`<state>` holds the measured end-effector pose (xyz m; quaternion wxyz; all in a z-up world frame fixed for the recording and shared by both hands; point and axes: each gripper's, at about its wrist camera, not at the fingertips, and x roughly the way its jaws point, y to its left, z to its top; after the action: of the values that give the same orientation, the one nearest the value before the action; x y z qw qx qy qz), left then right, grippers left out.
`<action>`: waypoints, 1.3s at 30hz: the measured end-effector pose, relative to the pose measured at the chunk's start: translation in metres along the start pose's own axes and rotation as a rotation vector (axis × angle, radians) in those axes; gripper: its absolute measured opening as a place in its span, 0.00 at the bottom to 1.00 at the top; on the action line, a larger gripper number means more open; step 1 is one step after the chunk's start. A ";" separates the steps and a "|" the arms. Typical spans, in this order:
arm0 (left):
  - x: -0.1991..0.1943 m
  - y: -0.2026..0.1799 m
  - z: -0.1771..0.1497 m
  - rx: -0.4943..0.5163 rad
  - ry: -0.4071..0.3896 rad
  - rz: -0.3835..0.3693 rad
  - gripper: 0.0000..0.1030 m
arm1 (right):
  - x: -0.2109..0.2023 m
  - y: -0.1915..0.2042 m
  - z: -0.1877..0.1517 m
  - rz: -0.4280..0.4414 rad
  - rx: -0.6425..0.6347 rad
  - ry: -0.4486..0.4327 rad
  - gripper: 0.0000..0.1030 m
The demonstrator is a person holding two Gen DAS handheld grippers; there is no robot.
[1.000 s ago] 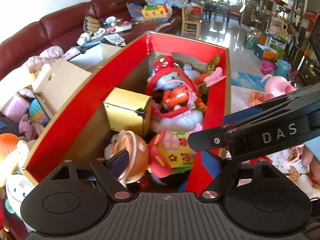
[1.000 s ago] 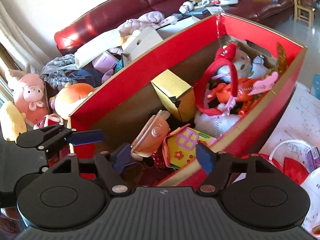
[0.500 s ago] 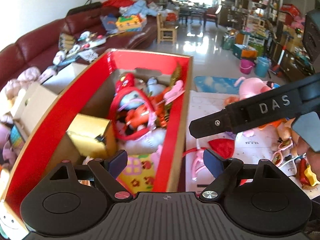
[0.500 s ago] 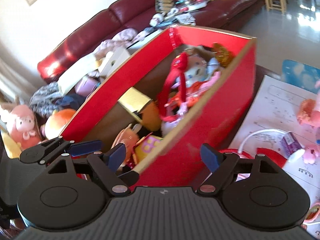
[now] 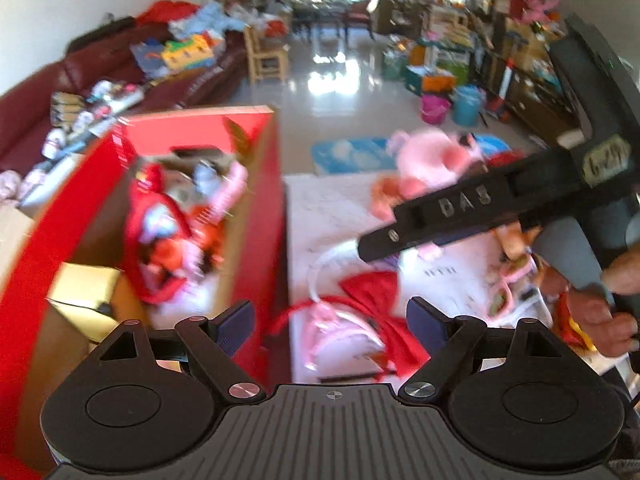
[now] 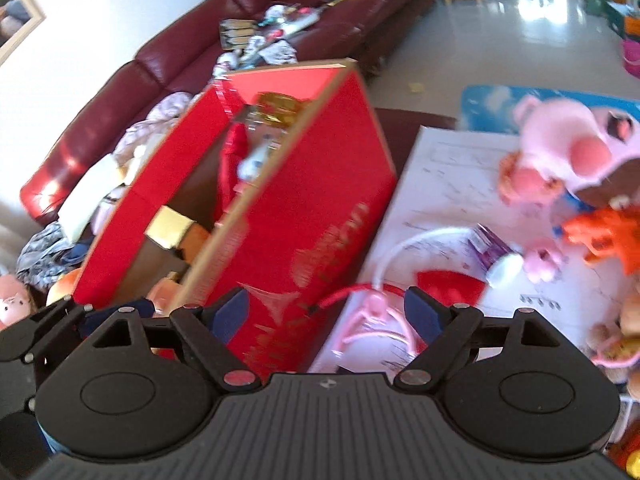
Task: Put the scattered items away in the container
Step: 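Close the left tool on the pink ears of the white headband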
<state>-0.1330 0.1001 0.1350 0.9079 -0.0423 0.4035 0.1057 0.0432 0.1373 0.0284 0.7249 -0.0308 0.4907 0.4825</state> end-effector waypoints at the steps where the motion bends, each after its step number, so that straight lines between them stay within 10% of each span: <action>1: 0.010 -0.006 -0.005 0.007 0.027 -0.011 0.88 | 0.003 -0.008 -0.004 -0.009 0.011 0.007 0.85; 13: 0.143 -0.038 -0.065 0.049 0.265 -0.062 0.80 | 0.043 -0.092 -0.058 -0.129 0.276 0.193 0.85; 22: 0.172 -0.041 -0.080 0.076 0.338 -0.065 0.67 | 0.052 -0.111 -0.066 -0.138 0.321 0.209 0.85; 39: 0.174 -0.103 -0.059 0.043 0.330 -0.421 0.65 | 0.039 -0.141 -0.075 -0.181 0.323 0.171 0.84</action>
<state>-0.0388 0.0173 -0.0342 0.8324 -0.1226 0.5306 -0.1025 0.0967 0.0495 -0.0998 0.7165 0.0012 0.6167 0.3261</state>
